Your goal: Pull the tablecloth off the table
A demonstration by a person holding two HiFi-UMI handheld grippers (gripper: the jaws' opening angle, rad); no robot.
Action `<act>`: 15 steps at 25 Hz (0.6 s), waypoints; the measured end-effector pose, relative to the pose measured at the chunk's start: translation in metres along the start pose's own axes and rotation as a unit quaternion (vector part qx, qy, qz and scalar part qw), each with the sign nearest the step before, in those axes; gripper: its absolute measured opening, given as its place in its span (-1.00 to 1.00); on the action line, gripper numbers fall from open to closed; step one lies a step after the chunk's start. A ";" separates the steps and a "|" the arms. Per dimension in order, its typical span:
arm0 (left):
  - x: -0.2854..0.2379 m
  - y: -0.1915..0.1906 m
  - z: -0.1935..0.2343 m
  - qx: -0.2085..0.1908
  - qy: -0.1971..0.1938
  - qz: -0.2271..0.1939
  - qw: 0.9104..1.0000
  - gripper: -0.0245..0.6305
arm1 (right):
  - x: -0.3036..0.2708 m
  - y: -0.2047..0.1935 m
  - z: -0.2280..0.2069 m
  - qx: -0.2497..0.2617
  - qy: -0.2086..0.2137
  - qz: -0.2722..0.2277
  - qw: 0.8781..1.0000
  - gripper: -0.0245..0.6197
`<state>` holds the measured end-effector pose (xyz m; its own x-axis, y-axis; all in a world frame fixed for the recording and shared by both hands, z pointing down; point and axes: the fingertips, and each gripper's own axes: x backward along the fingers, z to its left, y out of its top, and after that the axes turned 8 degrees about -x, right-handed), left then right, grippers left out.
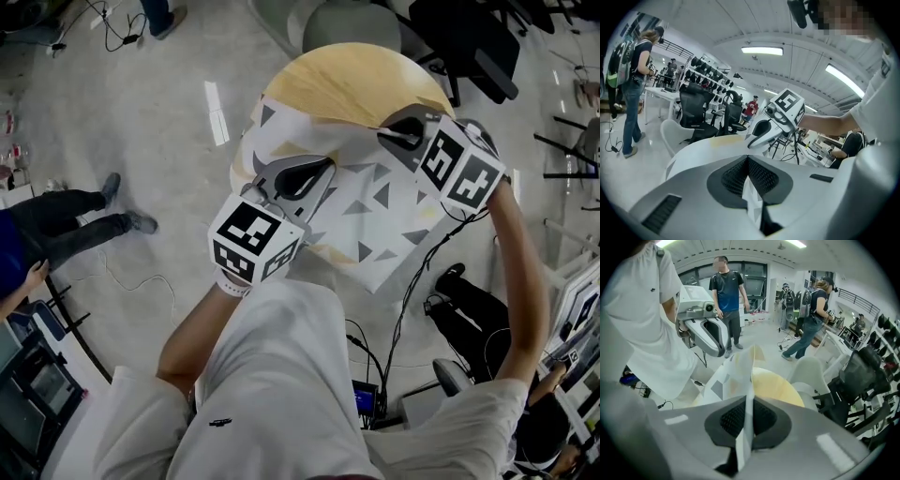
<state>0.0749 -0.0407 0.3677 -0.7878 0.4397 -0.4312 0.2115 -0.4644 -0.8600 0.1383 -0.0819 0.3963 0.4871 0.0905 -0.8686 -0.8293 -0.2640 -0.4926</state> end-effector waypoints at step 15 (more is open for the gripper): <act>0.090 0.015 -0.046 -0.040 -0.044 -0.013 0.998 -0.90 | 0.050 0.034 0.138 -0.052 -0.009 -0.001 0.999 -0.89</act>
<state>0.0337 0.0269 0.3041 -0.8402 0.3804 -0.3864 0.2335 -0.3893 -0.8910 0.0964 0.0460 0.3286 0.4828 0.1088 -0.8689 -0.7946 -0.3626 -0.4869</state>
